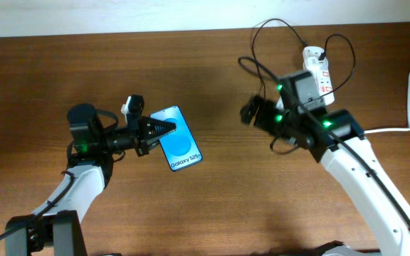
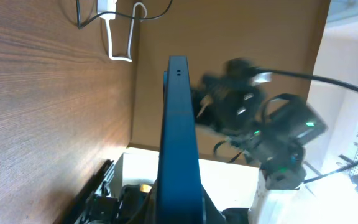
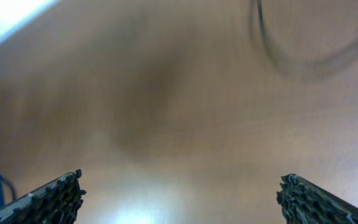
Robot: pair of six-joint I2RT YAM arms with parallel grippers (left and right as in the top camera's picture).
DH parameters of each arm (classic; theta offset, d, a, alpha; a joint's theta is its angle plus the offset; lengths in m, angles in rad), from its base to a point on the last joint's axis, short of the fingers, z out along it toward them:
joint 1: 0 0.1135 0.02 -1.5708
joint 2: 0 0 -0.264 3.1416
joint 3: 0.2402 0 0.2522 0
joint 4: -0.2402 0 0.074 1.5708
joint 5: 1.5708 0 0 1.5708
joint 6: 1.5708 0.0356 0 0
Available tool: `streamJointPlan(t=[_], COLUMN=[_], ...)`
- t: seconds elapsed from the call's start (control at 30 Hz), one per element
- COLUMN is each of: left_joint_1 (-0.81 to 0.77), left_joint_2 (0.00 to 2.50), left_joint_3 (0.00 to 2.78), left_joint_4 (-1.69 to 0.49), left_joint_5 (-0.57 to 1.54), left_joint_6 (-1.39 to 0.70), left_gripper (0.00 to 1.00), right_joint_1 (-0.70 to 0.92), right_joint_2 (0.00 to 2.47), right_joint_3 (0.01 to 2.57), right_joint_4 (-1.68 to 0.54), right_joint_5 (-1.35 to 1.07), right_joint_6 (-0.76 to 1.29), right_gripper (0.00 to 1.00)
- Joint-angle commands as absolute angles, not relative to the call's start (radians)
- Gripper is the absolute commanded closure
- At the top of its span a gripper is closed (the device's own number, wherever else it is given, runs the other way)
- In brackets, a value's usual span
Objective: Plug charger to phone and switch on socket
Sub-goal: 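Move the right gripper back toward the power strip over the cable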
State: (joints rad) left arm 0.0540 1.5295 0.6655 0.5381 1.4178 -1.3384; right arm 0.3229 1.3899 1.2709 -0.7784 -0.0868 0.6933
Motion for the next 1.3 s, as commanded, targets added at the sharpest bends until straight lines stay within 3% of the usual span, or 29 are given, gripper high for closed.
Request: streamJointPlan(t=[0.0,0.23,0.53,0.77,0.9,1.03,1.1,1.2,1.27], left_joint_1=[0.057,0.057,0.057,0.057,0.057,0.057,0.057,0.057,0.057], left_joint_2=[1.514,1.514,1.514,1.514,1.514,1.514,1.514,1.514,1.514], left_joint_3=[0.682,0.682,0.682,0.682,0.682,0.682,0.682,0.682,0.682], left_joint_4=[0.544,0.543,0.543,0.463,0.331,0.327,0.327,0.325,0.268], left_joint_5=[1.448,1.452,1.442,1.419,1.355,1.310,1.308,1.308,1.285], left_joint_6=[-1.304,-1.304,-1.304,-1.333,-1.335,-1.335,-1.334,-1.338,-1.361], left_gripper=[1.00,1.00,1.00,1.00,1.00,1.00,1.00,1.00,1.00], right_joint_1=[0.318,0.249,0.182,0.180,0.171,0.163,0.162,0.162,0.162], right_joint_2=[1.412,1.625,1.908,2.089,2.133,2.133,2.132,2.118,2.084], right_joint_3=[1.292,1.293,1.293,1.296,1.296,1.308,1.311,1.322,1.332], right_joint_4=[-0.704,-0.523,-0.248,-0.102,-0.089,-0.093,-0.096,-0.123,-0.168], right_joint_5=[0.149,0.184,0.042,0.037,0.037,0.026,-0.018,-0.070,-0.075], right_joint_6=[0.452,0.432,0.396,0.397,0.400,0.400,0.400,0.400,0.400], right_gripper=[0.02,0.02,0.00,0.11,0.25,0.53,0.72,0.91,0.96])
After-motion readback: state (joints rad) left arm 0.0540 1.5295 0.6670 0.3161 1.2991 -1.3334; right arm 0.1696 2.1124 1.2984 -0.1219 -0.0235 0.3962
